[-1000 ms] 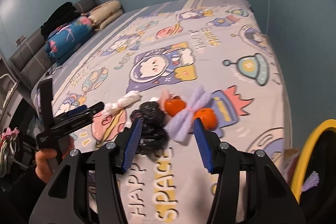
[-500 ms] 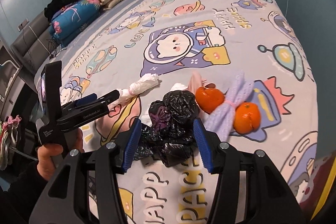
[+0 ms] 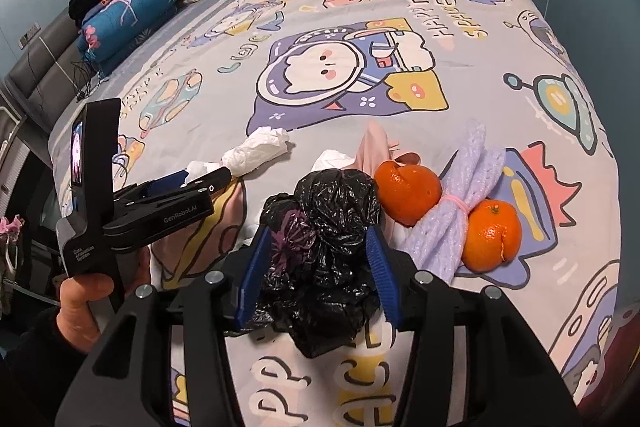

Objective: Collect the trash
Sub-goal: 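Grasp the white tissue bundle with the left tool while the right tool grasps the black plastic bag, then carry the white tissue bundle and black bag over the bin with both tools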

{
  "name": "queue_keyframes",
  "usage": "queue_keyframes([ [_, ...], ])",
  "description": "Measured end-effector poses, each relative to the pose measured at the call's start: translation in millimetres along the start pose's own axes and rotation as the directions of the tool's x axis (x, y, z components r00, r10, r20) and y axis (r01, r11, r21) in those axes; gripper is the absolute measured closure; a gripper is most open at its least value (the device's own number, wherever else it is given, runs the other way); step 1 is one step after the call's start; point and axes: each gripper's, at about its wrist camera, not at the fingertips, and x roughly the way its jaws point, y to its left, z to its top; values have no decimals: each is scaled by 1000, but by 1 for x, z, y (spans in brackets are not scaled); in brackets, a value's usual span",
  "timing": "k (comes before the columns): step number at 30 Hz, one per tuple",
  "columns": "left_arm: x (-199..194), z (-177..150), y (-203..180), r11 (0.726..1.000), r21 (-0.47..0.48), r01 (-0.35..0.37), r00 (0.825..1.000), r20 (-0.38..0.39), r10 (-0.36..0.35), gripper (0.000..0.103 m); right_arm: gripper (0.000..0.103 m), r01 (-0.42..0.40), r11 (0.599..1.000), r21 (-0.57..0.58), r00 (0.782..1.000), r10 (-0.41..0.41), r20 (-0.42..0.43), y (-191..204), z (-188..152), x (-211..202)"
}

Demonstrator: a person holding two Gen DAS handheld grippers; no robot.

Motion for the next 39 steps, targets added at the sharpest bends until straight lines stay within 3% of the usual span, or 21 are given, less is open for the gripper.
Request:
queue_keyframes([
  [7, 6, 0, -1, 1000, 24, -14, 1000, -16, 15, 73, 81, 14, 1000, -7, 1000, -14, 15, 1, -1, 7],
  [12, 6, 1, 0, 1000, 14, -16, 1000, -21, 16, 83, 94, 28, 1000, 0, 999, -28, 31, 1, -1, 4],
  [24, -13, 5, 9, 1000, -28, 3, 1000, -5, -3, 89, 99, -3, 1000, -6, 995, 4, 98, -1, 2, -37],
  [39, -62, -5, 18, 998, -53, 37, 998, 47, -35, 89, 101, -20, 1000, -14, 992, 21, 125, -6, -14, -80],
])
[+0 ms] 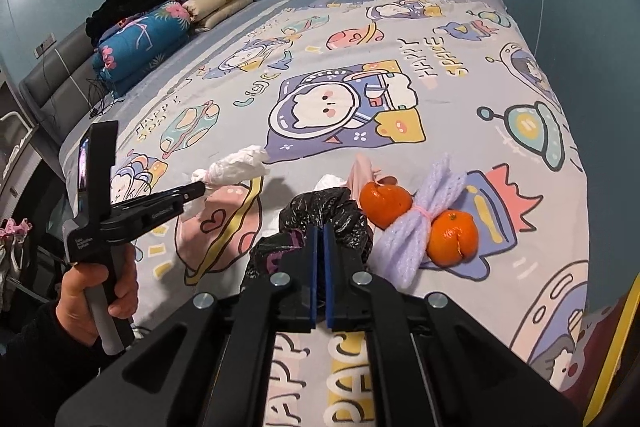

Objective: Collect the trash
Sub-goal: 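Carry the white tissue bundle and black bag over the bin with both tools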

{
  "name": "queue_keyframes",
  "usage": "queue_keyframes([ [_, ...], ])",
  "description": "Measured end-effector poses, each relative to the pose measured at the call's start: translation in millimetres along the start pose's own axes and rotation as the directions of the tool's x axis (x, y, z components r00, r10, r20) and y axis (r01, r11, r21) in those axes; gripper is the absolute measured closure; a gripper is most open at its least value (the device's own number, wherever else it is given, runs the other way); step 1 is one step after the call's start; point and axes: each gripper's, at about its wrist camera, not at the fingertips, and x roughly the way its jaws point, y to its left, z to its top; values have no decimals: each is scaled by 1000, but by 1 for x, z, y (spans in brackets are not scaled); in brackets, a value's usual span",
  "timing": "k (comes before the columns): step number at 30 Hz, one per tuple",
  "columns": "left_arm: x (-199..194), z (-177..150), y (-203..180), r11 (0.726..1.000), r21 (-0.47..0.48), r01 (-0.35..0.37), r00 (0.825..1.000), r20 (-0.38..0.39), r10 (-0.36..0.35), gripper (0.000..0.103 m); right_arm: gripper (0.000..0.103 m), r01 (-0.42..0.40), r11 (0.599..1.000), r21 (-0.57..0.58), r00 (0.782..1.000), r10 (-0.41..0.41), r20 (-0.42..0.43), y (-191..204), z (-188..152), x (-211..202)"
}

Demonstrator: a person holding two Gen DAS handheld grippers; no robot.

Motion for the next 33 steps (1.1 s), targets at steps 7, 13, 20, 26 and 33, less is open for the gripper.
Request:
queue_keyframes([
  [7, -25, -8, -3, 1000, 4, 26, 999, 21, -26, 89, 102, 3, 1000, -9, 1000, -3, 12, -11, -9, -25],
  [13, -40, -11, -14, 999, 23, 42, 998, 37, -43, 89, 102, 15, 1000, 16, 1000, -16, 26, -29, -18, -47],
  [20, -53, -14, -33, 997, 57, 55, 997, 48, -58, 89, 102, 37, 998, 53, 997, -40, 60, -51, -24, -71],
  [26, -62, -15, -53, 994, 89, 71, 996, 52, -75, 89, 102, 53, 996, 77, 995, -59, 75, -68, -29, -85],
  [33, -69, -22, -88, 984, 144, 104, 993, 42, -111, 89, 102, 72, 990, 122, 992, -84, 96, -91, -31, -101],
])
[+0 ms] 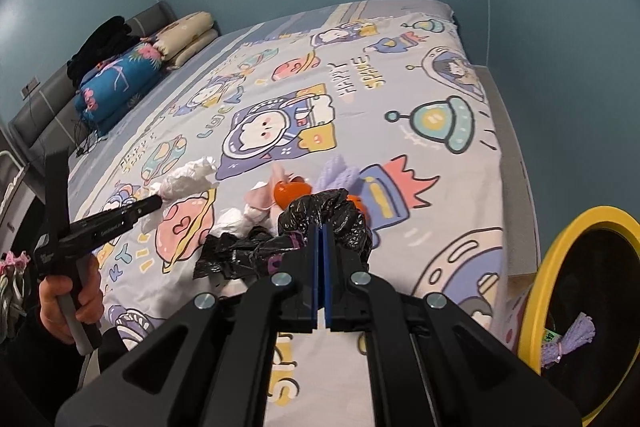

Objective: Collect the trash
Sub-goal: 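Carry the white tissue bundle and black bag over the bin with both tools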

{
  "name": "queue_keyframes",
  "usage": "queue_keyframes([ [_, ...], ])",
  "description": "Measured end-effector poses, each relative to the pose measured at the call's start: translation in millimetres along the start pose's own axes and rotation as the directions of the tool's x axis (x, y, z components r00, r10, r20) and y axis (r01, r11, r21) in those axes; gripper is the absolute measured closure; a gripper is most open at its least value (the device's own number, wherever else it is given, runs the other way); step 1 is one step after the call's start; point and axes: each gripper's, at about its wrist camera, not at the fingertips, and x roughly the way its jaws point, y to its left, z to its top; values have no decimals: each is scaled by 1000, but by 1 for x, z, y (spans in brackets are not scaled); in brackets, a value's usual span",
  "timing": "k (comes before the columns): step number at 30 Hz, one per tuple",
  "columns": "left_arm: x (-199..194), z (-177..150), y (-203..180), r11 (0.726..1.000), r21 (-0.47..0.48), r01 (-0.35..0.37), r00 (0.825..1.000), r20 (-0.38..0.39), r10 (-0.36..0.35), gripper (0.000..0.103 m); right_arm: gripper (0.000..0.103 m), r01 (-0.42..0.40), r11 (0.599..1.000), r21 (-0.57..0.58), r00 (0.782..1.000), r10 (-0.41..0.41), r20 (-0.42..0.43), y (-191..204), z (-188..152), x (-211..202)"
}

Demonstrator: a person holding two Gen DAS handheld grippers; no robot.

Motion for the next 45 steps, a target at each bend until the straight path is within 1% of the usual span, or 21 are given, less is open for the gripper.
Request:
queue_keyframes([
  [9, 0, 0, -45, 997, 68, 44, 999, -7, -43, 89, 102, 30, 998, 49, 999, -32, 34, -34, -1, -23],
  [19, 3, 1, -100, 986, 133, 105, 994, -24, -102, 89, 102, 81, 990, 112, 993, -89, 76, -81, -4, -55],
  [24, 4, -1, -133, 975, 175, 137, 990, -35, -133, 89, 102, 106, 984, 144, 989, -120, 89, -103, -7, -70],
  [30, 6, -4, -175, 957, 219, 189, 982, -54, -182, 89, 102, 140, 972, 187, 981, -161, 104, -132, -12, -87],
  [37, 11, -10, -219, 937, 243, 252, 968, -81, -239, 89, 102, 176, 955, 240, 970, -210, 121, -166, -20, -109],
  [45, 16, -20, -263, 907, 292, 302, 953, -122, -278, 89, 102, 223, 930, 294, 954, -270, 130, -200, -30, -132],
])
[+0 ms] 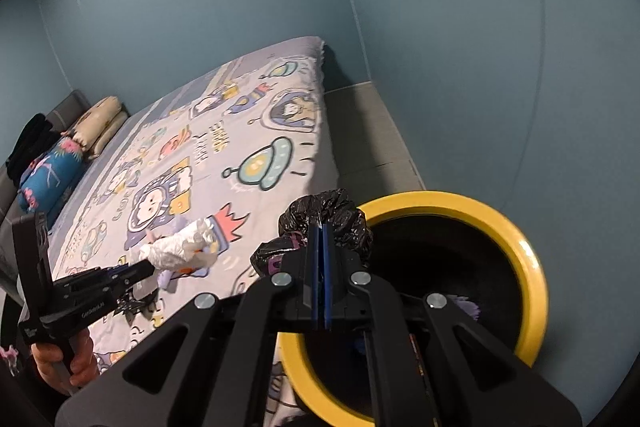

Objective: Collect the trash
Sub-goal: 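Carry the white tissue bundle and black bag over the bin with both tools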

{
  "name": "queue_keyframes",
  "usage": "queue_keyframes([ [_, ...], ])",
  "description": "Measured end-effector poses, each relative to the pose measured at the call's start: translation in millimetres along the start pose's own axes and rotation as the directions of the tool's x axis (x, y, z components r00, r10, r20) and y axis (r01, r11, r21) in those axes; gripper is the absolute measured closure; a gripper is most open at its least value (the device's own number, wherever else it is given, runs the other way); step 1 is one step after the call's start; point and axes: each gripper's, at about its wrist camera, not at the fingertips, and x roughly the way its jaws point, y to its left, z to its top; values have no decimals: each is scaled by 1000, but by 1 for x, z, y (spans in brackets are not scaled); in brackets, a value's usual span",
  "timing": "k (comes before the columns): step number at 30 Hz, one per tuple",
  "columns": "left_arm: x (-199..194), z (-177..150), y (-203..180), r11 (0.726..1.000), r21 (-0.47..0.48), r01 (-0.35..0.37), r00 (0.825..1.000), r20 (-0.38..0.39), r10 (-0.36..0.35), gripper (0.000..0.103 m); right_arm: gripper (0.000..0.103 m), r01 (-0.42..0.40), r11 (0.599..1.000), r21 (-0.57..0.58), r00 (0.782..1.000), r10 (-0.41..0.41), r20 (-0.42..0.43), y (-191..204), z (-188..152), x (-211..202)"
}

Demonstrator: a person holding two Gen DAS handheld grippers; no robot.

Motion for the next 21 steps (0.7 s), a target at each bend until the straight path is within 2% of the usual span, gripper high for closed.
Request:
queue_keyframes([
  [9, 23, 1, -44, 997, 43, 70, 997, -38, -68, 89, 102, 55, 997, 50, 998, -56, 14, -37, 3, -7],
  [21, 58, -8, -93, 986, 89, 140, 984, -119, -129, 89, 102, 68, 991, 111, 998, -68, -5, -65, 1, 3],
])
